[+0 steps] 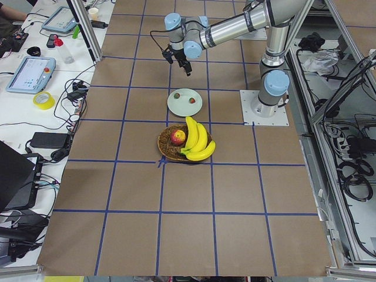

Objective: Collect all strawberries into plate
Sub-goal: 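Move the left gripper to the last strawberry on the table, then lower the left gripper and grasp the last strawberry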

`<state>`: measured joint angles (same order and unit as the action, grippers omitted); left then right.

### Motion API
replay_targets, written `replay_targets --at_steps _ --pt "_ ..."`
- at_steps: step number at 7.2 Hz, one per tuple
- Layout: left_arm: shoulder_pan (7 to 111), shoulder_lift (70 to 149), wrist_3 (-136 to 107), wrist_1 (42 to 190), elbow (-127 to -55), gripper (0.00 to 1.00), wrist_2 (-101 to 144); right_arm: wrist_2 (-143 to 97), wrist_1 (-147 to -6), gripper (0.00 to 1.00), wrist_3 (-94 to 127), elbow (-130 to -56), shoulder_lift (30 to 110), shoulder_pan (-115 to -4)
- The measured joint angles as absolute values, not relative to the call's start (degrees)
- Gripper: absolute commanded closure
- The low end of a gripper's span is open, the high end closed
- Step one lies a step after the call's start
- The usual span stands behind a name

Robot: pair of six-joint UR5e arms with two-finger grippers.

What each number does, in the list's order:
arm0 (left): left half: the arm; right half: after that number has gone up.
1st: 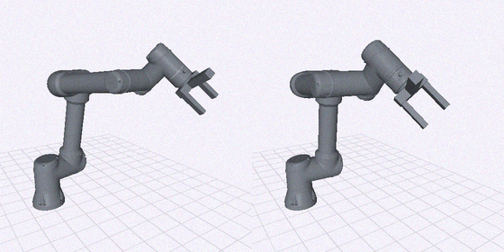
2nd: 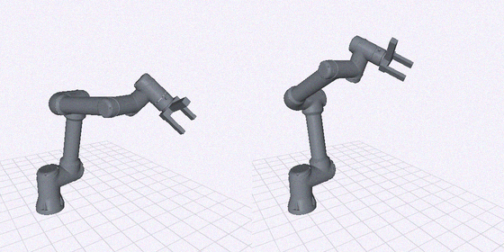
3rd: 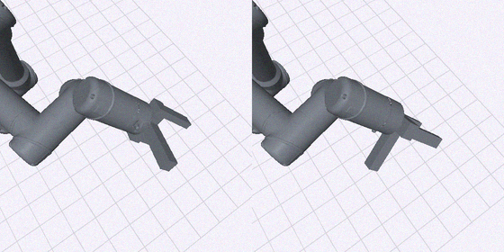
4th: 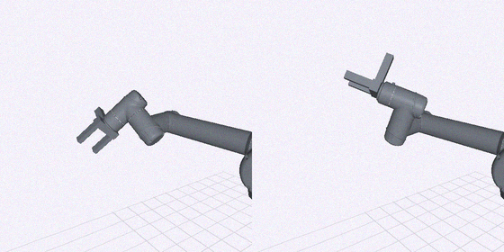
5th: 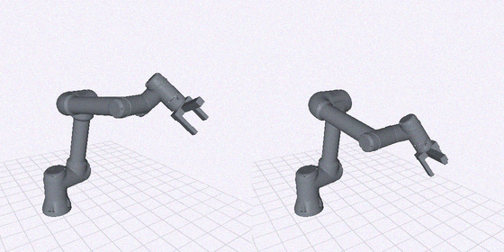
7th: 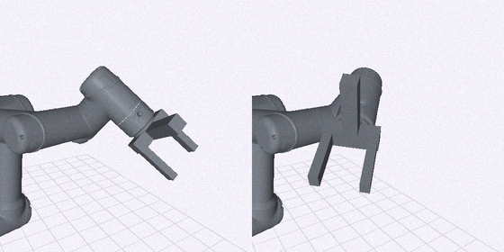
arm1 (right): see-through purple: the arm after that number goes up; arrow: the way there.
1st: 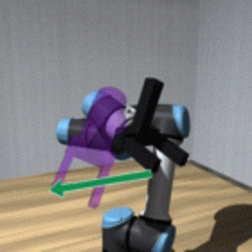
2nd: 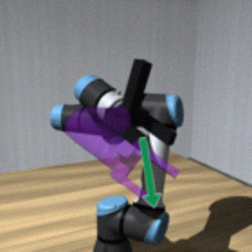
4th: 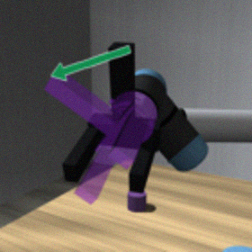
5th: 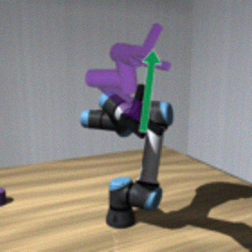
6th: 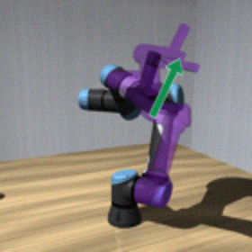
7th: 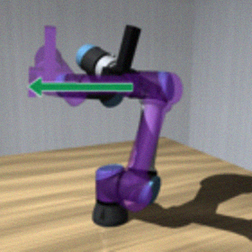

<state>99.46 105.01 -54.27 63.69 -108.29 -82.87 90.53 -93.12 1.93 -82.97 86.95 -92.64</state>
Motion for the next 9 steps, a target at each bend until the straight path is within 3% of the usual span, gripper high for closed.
replay_targets --at_steps 4,5,7,8,9 --pt "102.9 111.9 -64.3 57.6 -108.4 0.0 -79.9 90.5 -93.1 0.0 1.9 -83.0 86.9 -92.7" --pt "103.2 113.0 -64.7 57.1 -108.4 0.15 -79.8 90.5 -93.1 0.0 1.9 -83.0 86.9 -92.6" --pt "103.7 114.3 -65.0 56.9 -108.4 0.14 -78.8 90.5 -93.1 0.0 1.9 -83.0 86.9 -92.6" --pt "104.2 114.5 -65.0 56.9 -108.4 0.47 -78.2 90.5 -93.1 0.0 1.9 -83.0 86.9 -92.6" --pt "104.7 114.6 -64.9 57.1 -108.5 0.99 -78.0 90.5 -93.1 0.0 1.9 -83.0 86.9 -92.6"
